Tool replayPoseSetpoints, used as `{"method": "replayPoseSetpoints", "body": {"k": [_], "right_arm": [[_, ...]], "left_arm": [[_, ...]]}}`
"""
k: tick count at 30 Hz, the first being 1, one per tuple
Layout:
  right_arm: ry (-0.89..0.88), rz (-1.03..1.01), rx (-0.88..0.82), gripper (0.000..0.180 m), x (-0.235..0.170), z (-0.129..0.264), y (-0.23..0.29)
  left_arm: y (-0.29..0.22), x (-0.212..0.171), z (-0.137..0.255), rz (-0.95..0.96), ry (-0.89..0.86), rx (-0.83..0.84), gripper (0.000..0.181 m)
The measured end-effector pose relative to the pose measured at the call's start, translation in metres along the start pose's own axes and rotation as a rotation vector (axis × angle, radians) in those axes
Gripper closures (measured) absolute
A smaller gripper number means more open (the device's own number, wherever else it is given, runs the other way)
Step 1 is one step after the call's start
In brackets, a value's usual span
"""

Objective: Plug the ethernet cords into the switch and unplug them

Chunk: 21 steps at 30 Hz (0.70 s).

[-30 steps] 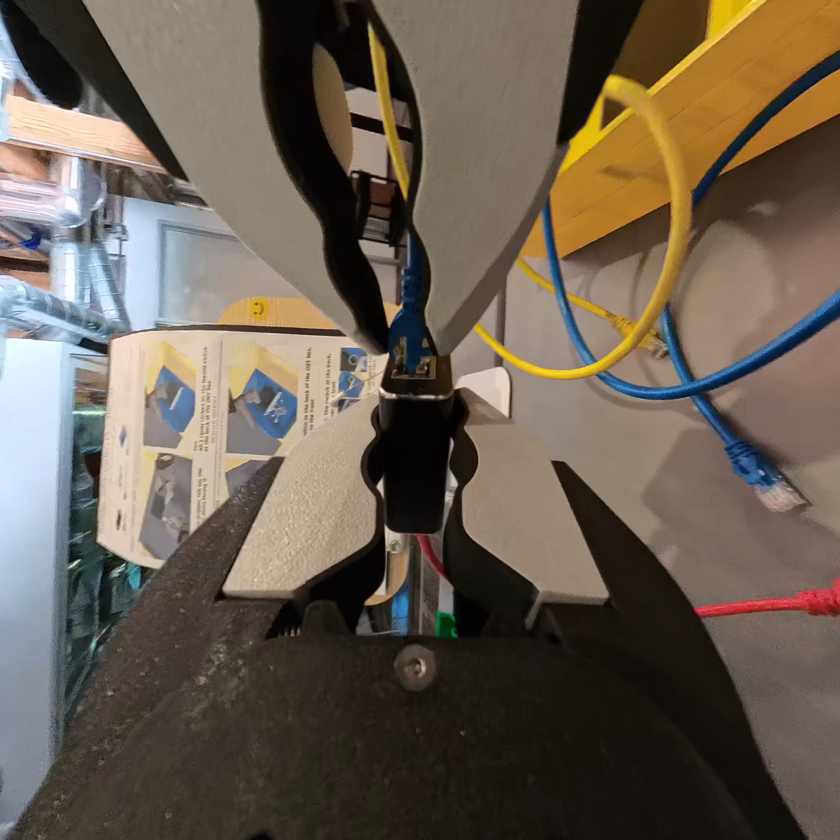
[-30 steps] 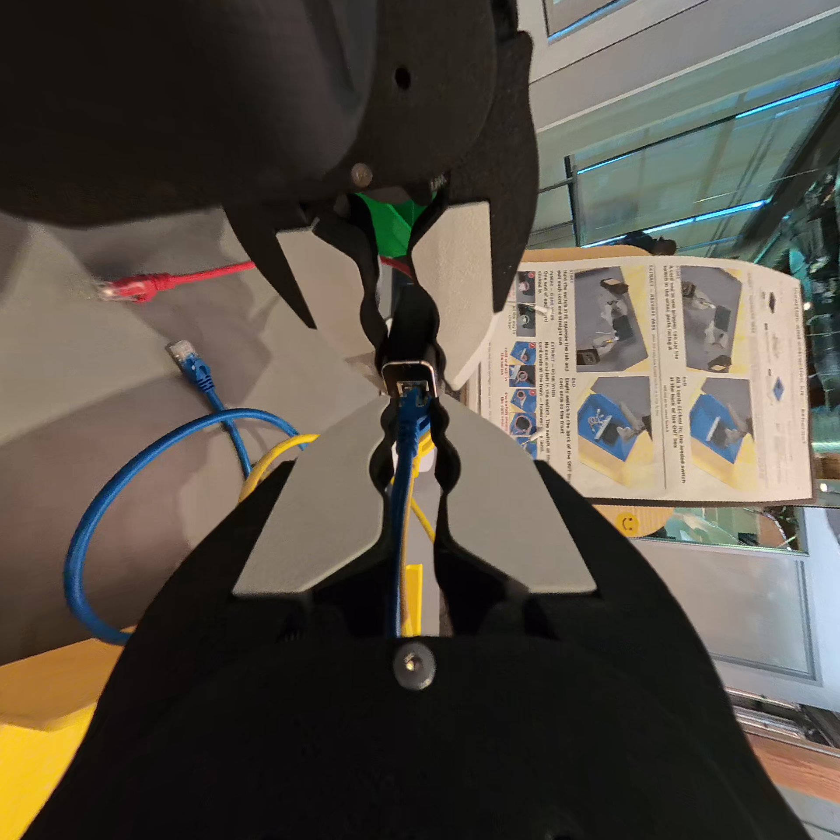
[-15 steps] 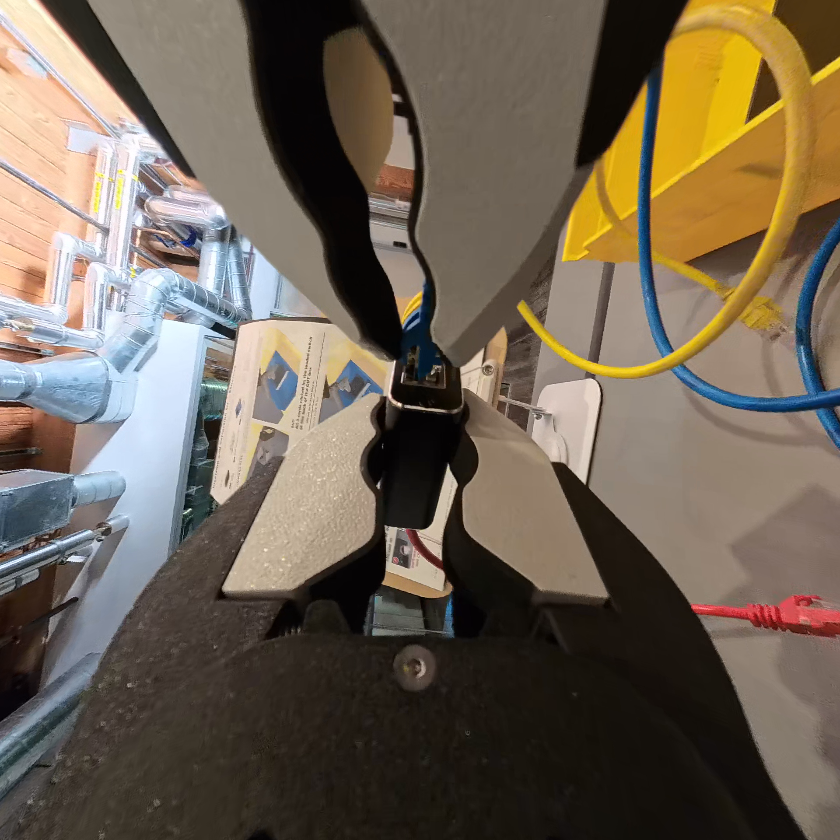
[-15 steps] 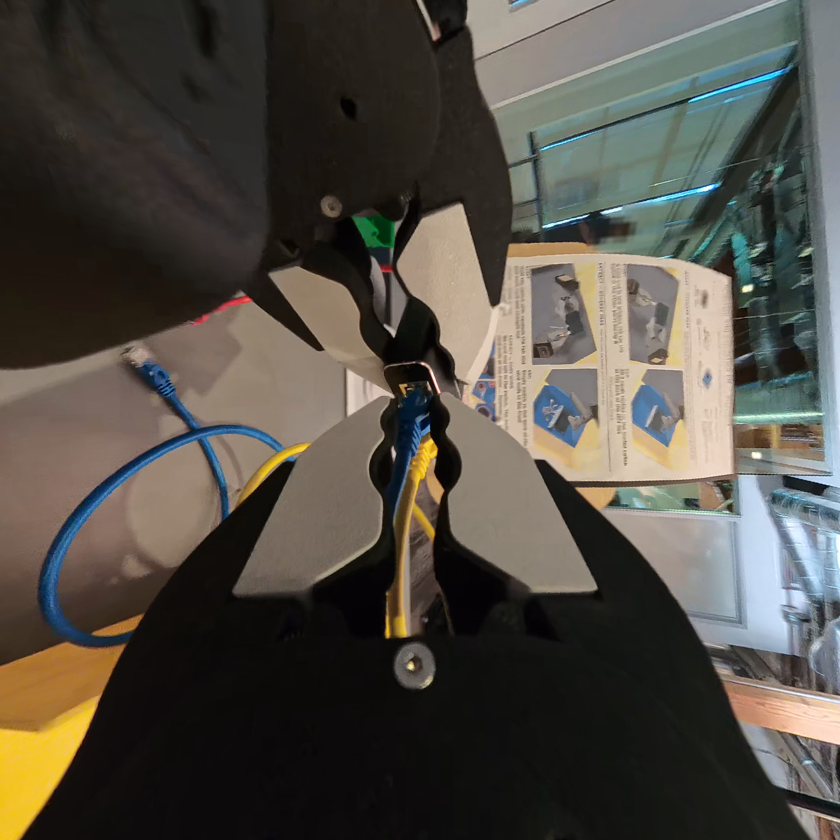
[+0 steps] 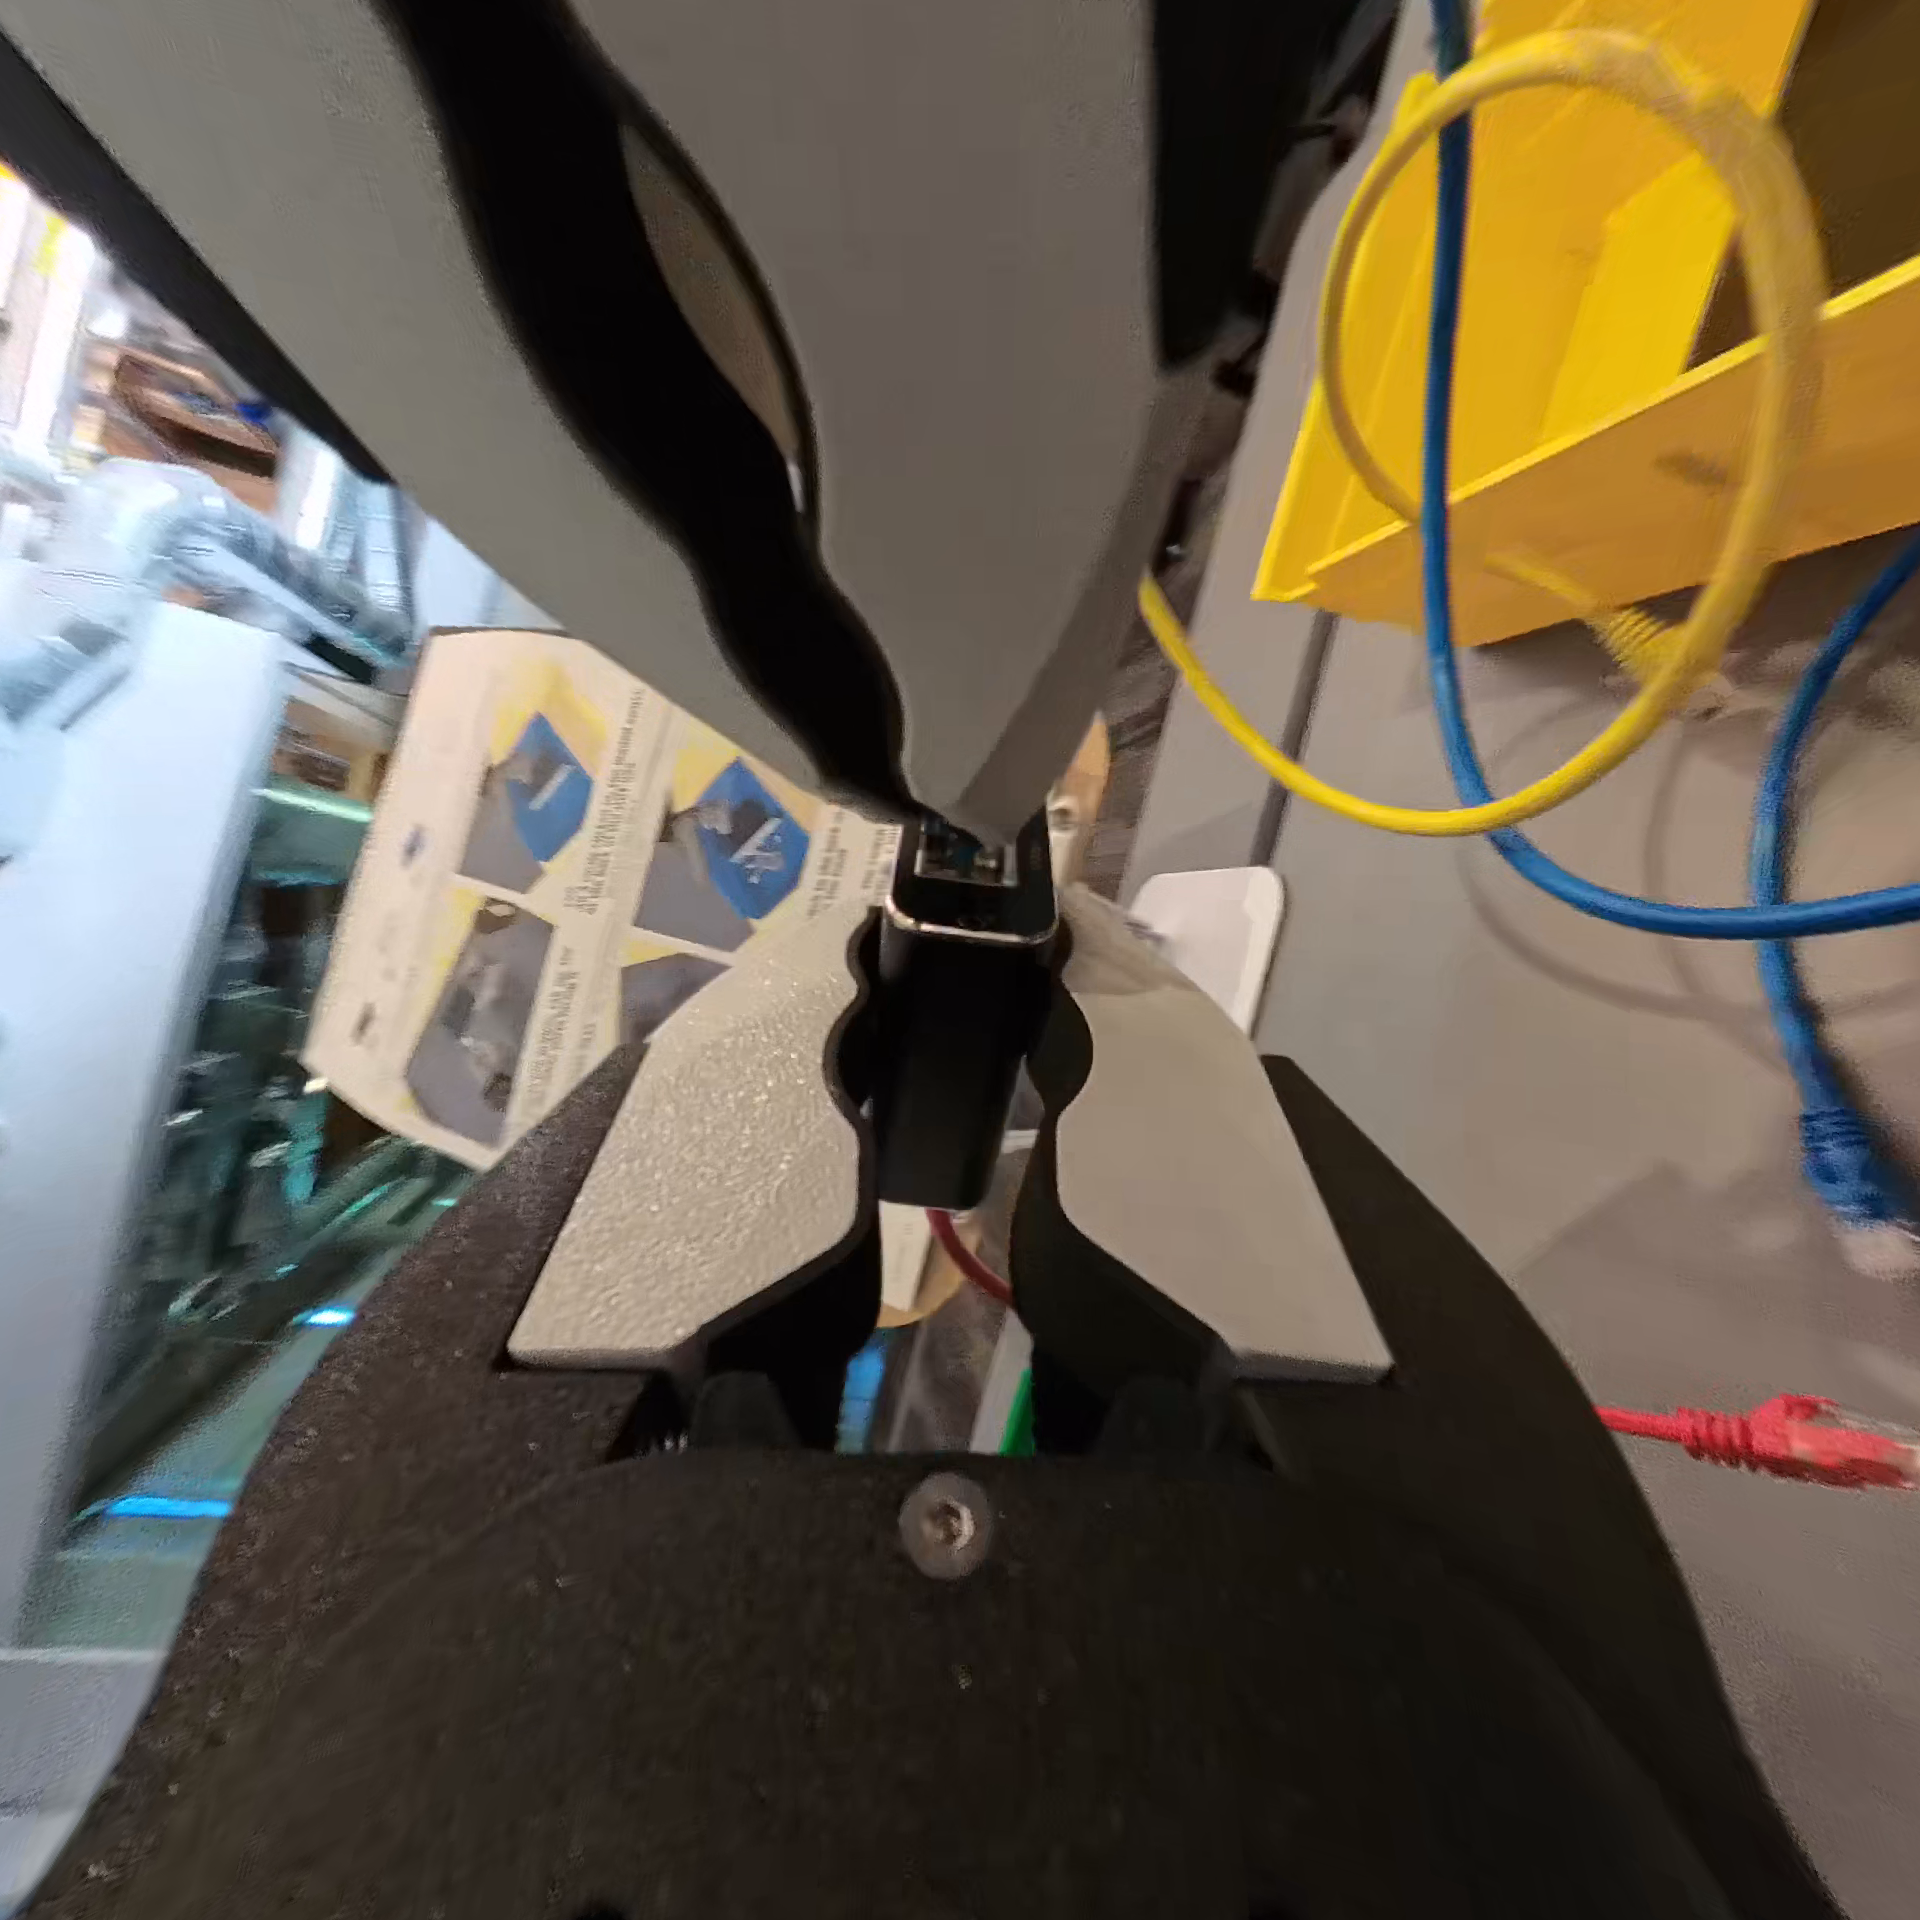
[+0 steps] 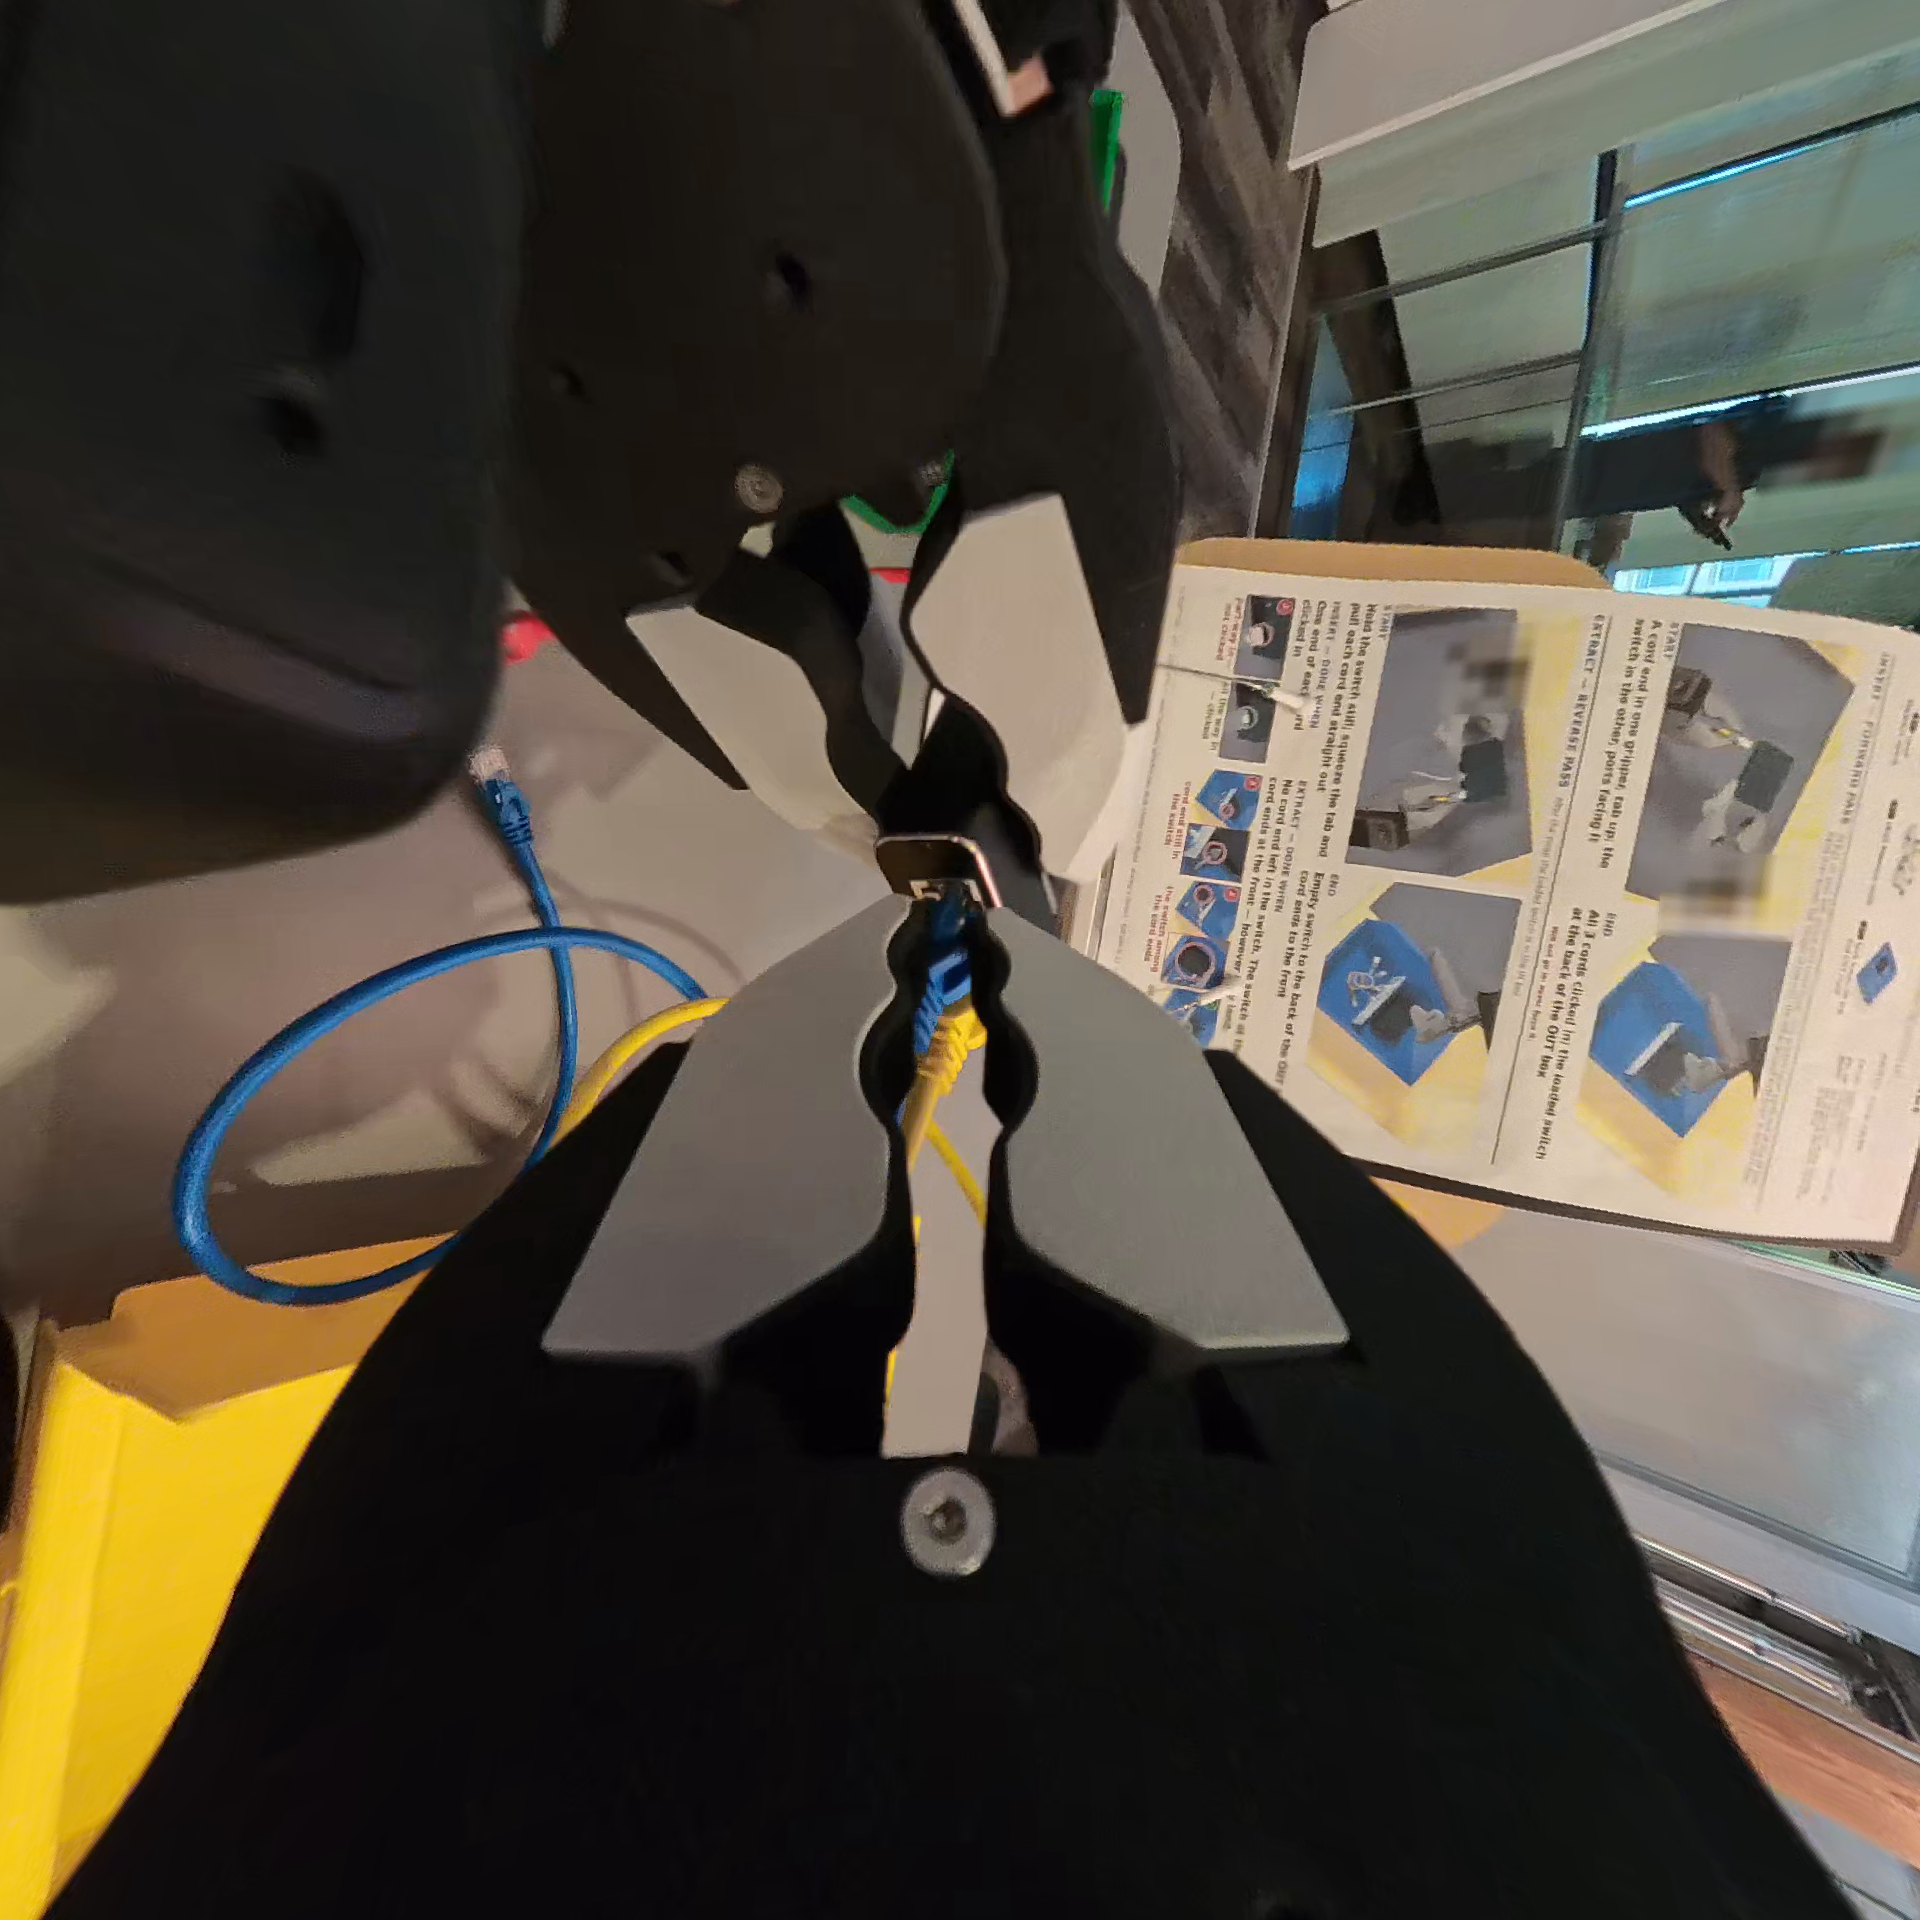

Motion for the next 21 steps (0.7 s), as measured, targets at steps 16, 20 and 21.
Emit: {"method": "replayPoseSetpoints", "body": {"k": [16,20,21], "right_arm": [[0.046,0.177,-0.179,0.151,-0.01,0.017,0.005],[0.037,0.225,-0.266,0.161,-0.008,0.019,0.005],[0.027,0.22,-0.276,0.161,-0.008,0.02,0.004]], "left_arm": [[0.006,0.016,0.014,0.021,-0.099,0.035,0.156],[0.006,0.02,0.017,0.014,-0.108,0.039,0.156],[0.007,0.02,0.018,0.015,-0.11,0.042,0.156]]}}
Point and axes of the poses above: each gripper's, where its closed fingertips meet, z back along the fingers, x out of its top, y = z × x across the jaws, the point moved 3 cm from there along z, back along the fingers, and after that the axes turned 12 degrees about y, right-handed, at the moved point
